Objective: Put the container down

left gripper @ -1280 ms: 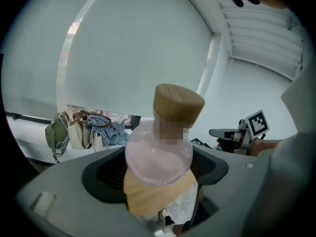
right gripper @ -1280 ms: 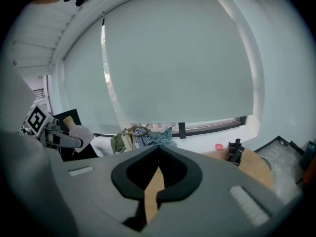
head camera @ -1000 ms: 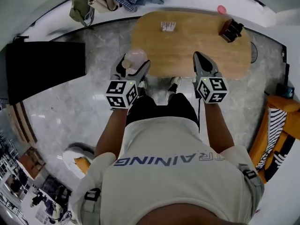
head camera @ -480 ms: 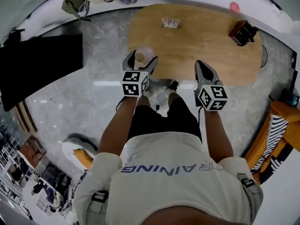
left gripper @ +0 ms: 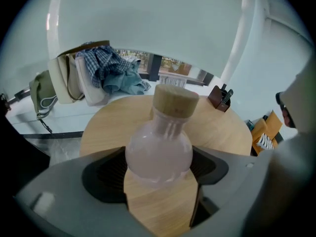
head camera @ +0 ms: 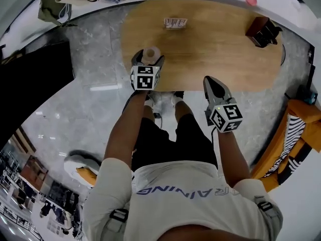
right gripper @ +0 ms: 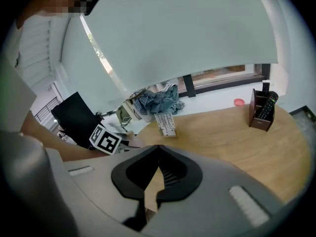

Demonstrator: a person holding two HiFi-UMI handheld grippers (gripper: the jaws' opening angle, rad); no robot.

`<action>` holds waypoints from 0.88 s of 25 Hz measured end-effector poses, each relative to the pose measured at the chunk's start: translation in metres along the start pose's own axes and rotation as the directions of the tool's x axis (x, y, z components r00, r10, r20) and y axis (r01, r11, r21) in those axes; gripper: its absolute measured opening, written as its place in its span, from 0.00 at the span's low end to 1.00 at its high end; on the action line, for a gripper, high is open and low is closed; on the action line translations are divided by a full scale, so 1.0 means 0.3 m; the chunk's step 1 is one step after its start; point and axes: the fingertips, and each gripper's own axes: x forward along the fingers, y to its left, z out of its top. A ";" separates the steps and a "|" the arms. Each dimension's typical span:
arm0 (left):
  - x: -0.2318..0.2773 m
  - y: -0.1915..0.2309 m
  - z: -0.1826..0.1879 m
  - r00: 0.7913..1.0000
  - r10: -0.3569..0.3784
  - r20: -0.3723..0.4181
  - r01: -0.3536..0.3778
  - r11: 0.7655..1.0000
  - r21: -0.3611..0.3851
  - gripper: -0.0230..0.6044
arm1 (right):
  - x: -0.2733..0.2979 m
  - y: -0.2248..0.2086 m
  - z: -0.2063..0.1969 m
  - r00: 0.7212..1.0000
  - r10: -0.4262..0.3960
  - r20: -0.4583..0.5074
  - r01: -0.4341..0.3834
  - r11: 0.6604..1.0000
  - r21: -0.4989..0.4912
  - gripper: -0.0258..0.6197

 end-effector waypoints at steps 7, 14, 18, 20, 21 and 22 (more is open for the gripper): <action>0.180 -0.018 -0.056 0.997 0.001 -0.072 0.003 0.998 0.064 0.66 | 0.001 -0.070 -0.078 0.999 -0.036 -0.036 0.038 0.999 0.031 0.07; 0.214 -0.014 -0.081 0.993 0.027 -0.116 -0.016 0.996 0.089 0.66 | -0.021 -0.046 -0.143 0.998 -0.024 -0.063 0.027 0.998 0.050 0.07; 0.213 -0.019 -0.087 0.992 0.025 -0.124 -0.013 0.996 0.091 0.66 | -0.035 -0.028 -0.147 0.998 -0.017 -0.058 0.020 0.999 0.049 0.07; 0.204 -0.029 -0.088 0.992 0.006 -0.125 0.006 0.995 0.098 0.71 | -0.045 -0.020 -0.141 0.998 -0.014 -0.053 0.017 0.999 0.045 0.07; 0.195 -0.037 -0.088 0.992 -0.002 -0.127 0.016 0.994 0.111 0.73 | -0.051 -0.015 -0.135 0.999 -0.013 -0.049 0.015 0.999 0.041 0.07; 0.180 -0.045 -0.088 0.991 -0.007 -0.130 0.024 0.991 0.128 0.74 | -0.059 -0.010 -0.129 0.999 -0.012 -0.045 0.014 0.999 0.036 0.07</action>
